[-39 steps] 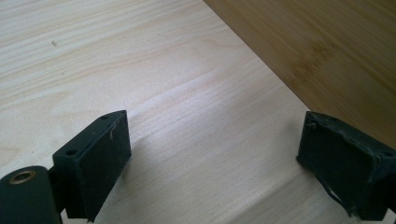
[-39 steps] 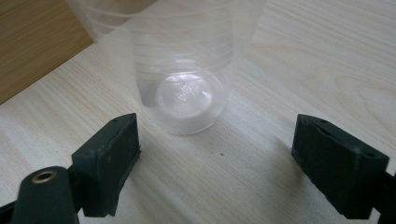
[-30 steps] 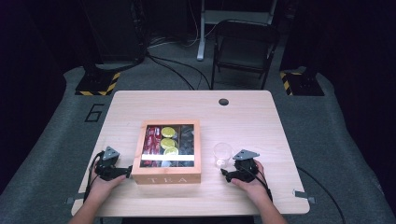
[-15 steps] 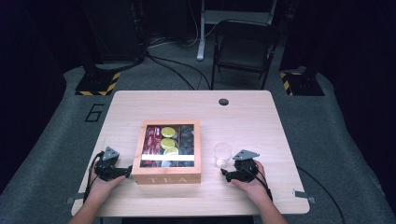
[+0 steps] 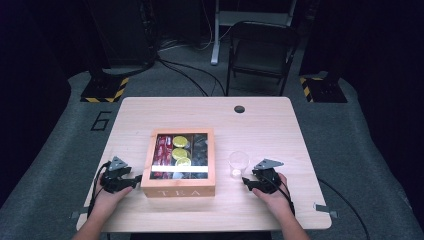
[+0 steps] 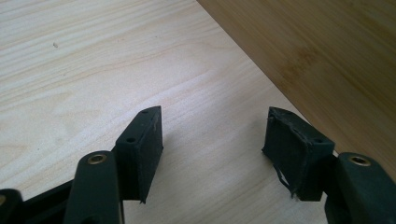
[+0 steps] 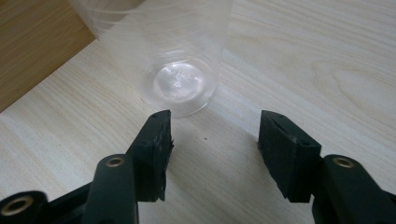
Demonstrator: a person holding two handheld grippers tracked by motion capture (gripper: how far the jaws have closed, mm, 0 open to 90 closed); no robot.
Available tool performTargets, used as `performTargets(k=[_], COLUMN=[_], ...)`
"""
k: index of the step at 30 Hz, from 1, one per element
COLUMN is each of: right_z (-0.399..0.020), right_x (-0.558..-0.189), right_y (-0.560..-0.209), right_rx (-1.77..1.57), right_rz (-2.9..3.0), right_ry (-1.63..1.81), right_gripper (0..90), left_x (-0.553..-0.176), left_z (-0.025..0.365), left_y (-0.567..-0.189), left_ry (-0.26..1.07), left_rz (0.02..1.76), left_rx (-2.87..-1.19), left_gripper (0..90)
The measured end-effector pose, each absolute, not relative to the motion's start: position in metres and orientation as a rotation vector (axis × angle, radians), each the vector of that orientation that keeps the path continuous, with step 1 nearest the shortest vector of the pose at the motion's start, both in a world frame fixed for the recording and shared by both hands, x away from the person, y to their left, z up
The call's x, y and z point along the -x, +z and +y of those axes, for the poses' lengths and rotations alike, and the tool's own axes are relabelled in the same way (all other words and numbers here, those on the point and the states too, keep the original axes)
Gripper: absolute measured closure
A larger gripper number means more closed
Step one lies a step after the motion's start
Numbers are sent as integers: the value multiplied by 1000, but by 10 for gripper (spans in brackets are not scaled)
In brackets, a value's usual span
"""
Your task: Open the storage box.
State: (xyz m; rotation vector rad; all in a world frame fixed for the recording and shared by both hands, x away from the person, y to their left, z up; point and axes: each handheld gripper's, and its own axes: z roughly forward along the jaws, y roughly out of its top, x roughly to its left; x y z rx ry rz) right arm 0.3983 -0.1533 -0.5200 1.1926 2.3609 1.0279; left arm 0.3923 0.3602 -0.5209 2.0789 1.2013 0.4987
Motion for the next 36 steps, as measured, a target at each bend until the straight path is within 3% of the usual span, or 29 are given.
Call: performTargets(k=[12,22,36], right_z=[-161,-160,-163], right_x=[-394,-386,-379], right_y=[-509,-500,-495], right_rx=[-1202,-1161,-1214], right_rz=[2326,2295,2315], right_ry=[1040,1028,1053], right_gripper=[533,536,570], left_x=[-389,-392,-391], left_z=[367,371,367], left_y=[-508,-505,-497], left_ry=[484,454,480], left_rz=[1230,1325,1300], left_rx=[-2006,-1970,-1961], left_gripper=[424,419,473])
